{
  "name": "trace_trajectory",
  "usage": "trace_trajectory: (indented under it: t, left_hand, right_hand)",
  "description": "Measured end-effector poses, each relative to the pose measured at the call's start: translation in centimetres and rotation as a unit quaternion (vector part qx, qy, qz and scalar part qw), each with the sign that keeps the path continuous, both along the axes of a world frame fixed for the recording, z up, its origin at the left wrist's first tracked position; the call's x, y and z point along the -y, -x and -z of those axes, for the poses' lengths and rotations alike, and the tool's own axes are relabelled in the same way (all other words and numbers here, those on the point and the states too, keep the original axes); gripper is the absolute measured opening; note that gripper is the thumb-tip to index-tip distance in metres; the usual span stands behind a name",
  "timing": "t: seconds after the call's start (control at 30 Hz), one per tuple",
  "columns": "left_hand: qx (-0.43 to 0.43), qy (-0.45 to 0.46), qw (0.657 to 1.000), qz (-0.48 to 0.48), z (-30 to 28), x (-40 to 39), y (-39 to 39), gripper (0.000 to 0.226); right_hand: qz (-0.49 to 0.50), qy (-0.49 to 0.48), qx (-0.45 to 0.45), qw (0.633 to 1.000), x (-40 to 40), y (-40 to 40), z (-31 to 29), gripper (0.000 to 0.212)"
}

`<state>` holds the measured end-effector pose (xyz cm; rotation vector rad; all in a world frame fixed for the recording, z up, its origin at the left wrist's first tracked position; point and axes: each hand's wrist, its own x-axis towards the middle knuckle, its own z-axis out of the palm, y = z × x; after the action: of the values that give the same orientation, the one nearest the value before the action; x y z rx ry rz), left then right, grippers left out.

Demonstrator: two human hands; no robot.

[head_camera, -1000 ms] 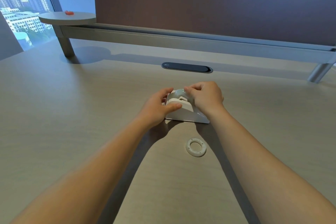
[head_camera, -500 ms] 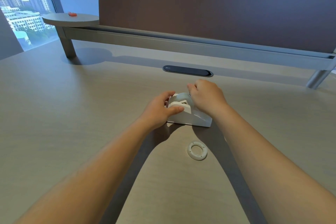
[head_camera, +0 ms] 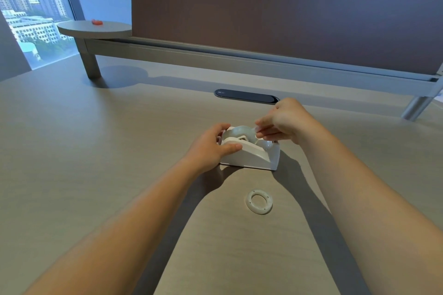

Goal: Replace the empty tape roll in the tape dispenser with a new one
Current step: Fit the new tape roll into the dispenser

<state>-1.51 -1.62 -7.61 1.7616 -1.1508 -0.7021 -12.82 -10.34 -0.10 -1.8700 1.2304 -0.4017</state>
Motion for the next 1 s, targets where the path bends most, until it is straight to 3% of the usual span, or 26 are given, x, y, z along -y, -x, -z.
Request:
trace_trajectory:
  t: [0.4,0.73,1.0]
  left_hand:
    - [0.005,0.000,1.000,-0.007,0.1,0.0,0.2,0.055]
    - [0.003,-0.001,1.000,-0.010,0.0,-0.1,0.1,0.053]
    - [0.016,-0.004,1.000,-0.010,-0.1,-0.3,0.3,0.052]
  right_hand:
    - [0.062,-0.160,0.144,0.975,1.7,4.2,0.8,0.011]
    - [0.131,-0.104,0.175,0.970,2.2,4.1,3.5,0.021]
    - [0.149,-0.159,0.183,0.959,2.4,4.2,5.0,0.020]
